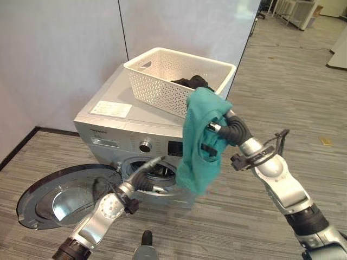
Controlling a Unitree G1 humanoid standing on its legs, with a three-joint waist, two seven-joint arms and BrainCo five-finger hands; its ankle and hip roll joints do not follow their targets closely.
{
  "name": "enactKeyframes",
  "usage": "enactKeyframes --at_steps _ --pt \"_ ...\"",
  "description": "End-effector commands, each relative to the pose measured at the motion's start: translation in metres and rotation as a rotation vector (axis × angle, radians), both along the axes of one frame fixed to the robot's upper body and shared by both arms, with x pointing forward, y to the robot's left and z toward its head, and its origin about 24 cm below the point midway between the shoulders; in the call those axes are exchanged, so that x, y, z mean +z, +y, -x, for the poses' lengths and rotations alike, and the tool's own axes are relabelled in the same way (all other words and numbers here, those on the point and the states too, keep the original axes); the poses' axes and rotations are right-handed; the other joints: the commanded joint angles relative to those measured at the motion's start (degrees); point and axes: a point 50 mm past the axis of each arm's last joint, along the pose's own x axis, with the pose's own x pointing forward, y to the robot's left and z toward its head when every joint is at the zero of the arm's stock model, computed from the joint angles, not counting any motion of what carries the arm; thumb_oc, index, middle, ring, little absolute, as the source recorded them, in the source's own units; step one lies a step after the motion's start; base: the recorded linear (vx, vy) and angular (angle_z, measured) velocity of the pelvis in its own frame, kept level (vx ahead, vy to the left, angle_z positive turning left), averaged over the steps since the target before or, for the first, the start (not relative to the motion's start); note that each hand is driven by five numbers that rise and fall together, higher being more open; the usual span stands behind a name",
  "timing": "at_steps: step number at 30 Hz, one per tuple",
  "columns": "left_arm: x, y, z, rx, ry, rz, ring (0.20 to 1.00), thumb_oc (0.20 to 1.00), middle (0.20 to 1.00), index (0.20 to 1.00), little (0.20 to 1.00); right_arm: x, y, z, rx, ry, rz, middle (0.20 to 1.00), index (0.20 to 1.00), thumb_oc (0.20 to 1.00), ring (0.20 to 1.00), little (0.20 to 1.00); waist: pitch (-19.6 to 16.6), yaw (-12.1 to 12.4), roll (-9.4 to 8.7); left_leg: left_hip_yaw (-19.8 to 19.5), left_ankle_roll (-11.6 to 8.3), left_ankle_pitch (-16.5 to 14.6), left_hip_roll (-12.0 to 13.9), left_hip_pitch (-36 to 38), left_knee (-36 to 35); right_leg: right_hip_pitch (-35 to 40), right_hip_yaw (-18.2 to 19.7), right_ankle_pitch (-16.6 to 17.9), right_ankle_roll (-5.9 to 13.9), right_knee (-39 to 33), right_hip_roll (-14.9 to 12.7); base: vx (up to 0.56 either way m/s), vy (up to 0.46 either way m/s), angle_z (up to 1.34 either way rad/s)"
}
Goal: Grab the laundry basket,head to the washer,open it,put in the laundry and shut it.
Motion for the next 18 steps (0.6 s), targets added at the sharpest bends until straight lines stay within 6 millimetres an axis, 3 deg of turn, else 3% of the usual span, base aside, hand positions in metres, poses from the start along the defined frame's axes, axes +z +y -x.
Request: enactKeyframes --at_steps 1,10,14,18 --pt "0.014 0.002 -0.014 -0.032 -0.062 0.020 1.000 1.000 1.000 1.000 1.000 0.046 0.008 0.004 0.097 -0.180 -0.107 0.200 0.200 0.200 0.200 0.200 -1.29 -1.21 -0.76 -0.72 -2.48 -0.29 2.06 -3.16 0.10 0.83 1.06 -1.52 -0.36 -0.50 -1.03 0.02 0.020 -0.04" --pt "0.005 -0.017 -0.027 -0.021 -0.080 -0.017 1.000 1.000 1.000 1.000 1.000 0.049 0.008 0.003 0.080 -0.189 -0.118 0.200 0.200 0.200 0.200 0.200 -1.00 -2.08 -1.39 0.60 -2.68 -0.35 2.83 -2.60 0.17 0.70 2.05 -1.27 -0.37 -0.96 -1.02 0.02 0.002 -0.10" --pt "0.010 -0.023 -0.051 0.117 -0.177 -0.057 1.000 1.000 1.000 1.000 1.000 0.039 0.014 0.002 0.091 -0.136 -0.154 0.200 0.200 0.200 0.200 0.200 -0.92 -2.46 -1.83 0.92 -2.60 0.05 3.22 -2.58 -0.19 0.46 2.06 -1.06 -0.47 -1.14 -0.78 0.00 -0.005 -0.02" --pt "0.019 -0.043 -0.062 0.142 -0.172 0.067 1.000 1.000 1.000 1.000 1.000 0.029 0.027 0.002 0.129 -0.074 -0.177 0.200 0.200 0.200 0.200 0.200 -0.76 -2.85 -2.20 1.20 -2.78 0.19 3.38 -2.29 -0.32 0.54 1.88 -1.20 -0.58 -1.03 -0.80 0.00 0.000 0.00"
